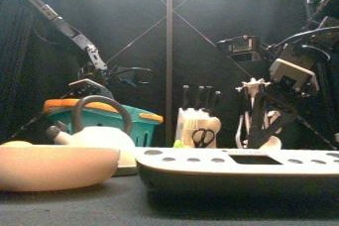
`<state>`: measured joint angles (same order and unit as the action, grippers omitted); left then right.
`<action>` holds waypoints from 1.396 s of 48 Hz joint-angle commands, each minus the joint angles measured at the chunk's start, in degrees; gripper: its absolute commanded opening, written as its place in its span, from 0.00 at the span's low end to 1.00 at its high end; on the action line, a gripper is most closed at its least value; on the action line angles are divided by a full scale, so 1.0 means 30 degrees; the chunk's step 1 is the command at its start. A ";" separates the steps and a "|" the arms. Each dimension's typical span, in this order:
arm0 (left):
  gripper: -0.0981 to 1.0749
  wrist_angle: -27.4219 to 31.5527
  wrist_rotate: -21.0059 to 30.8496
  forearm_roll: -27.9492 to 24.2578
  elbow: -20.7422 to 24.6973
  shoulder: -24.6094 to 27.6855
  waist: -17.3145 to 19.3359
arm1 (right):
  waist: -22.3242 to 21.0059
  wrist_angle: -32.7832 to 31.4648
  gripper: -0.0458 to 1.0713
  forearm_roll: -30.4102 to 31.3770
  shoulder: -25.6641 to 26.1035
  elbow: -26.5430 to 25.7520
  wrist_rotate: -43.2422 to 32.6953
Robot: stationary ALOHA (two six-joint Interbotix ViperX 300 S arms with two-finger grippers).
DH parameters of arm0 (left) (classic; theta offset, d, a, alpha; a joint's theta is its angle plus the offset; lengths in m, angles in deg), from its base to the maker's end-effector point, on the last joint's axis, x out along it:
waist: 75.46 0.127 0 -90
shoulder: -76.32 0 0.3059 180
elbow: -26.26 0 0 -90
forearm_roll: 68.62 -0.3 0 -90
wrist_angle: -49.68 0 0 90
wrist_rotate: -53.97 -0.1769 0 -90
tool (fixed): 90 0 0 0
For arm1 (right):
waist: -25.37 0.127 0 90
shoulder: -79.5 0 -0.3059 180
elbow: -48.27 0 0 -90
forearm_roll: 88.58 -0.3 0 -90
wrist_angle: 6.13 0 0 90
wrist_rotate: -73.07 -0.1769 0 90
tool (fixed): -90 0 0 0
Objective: Grab corn
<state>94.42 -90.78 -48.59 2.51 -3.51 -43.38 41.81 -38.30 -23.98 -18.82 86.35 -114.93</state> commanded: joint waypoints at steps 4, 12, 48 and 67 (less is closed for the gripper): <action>0.96 0.0029 0.0000 -0.0029 0.0205 0.0352 0.0322 | -0.0029 0.0029 0.87 0.0088 0.0264 -0.0264 0.0000; 0.90 -0.0176 -0.0029 -0.0117 0.0176 0.0557 0.0439 | -0.0029 0.0029 0.87 0.0088 0.0264 -0.0234 0.0000; 0.64 -0.0322 0.0029 -0.0439 0.0293 -0.2373 0.0439 | -0.0029 0.0029 0.87 0.0088 0.0234 -0.0234 0.0000; 0.64 -0.1055 0.0059 -0.0791 -0.0088 -0.3867 0.0498 | -0.0029 0.0029 0.87 0.0088 0.0234 -0.0264 0.0000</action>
